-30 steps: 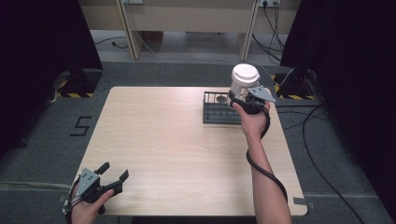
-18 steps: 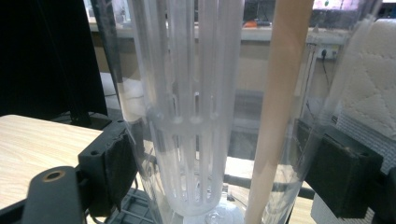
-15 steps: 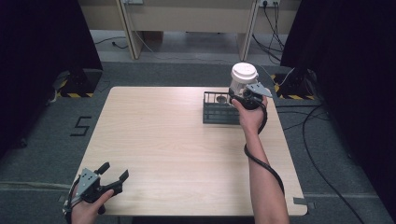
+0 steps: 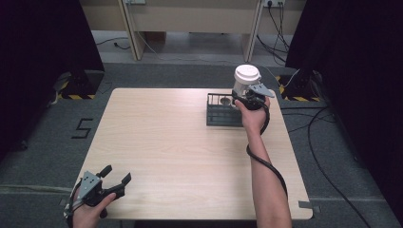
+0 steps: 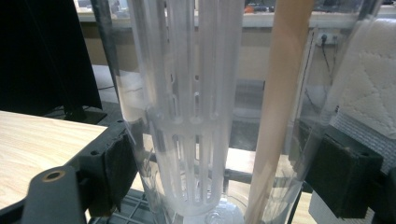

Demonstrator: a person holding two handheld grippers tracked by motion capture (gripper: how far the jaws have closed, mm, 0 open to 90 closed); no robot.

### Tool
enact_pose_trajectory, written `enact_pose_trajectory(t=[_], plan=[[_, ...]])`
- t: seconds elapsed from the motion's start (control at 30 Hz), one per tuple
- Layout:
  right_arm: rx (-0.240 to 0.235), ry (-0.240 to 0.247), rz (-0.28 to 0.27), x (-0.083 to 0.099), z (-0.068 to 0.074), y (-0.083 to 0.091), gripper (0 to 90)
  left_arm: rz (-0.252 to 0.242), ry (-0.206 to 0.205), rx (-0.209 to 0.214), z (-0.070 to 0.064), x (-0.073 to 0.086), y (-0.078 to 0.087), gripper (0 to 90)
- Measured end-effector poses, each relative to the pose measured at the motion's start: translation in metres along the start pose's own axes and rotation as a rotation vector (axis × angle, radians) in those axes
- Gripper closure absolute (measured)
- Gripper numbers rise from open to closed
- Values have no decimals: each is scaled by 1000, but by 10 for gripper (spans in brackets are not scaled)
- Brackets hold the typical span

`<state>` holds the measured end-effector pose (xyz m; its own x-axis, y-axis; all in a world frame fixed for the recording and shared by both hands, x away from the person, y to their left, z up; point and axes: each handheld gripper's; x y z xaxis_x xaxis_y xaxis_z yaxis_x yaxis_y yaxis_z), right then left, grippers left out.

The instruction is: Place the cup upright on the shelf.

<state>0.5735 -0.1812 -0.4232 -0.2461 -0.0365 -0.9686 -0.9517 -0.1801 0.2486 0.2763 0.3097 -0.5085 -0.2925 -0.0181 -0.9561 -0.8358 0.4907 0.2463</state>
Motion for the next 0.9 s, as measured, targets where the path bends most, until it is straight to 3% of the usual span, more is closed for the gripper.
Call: enact_pose_trajectory(t=[0.73, 0.9], plan=[[2, 10, 78, 25, 6, -13, 182, -1, 1, 4, 0, 0, 0, 150], [7, 0, 71, 28, 7, -13, 177, -2, 1, 5, 0, 0, 0, 150]])
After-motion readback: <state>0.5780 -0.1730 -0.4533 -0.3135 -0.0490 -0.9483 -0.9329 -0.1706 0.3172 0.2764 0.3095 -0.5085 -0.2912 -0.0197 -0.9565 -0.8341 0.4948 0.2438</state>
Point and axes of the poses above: each handheld gripper's, and its own axes: y roughly backward along the jaws, x roughly out of its underside, z roughly to its left, and after that the axes turned 7 degrees about x, right-handed
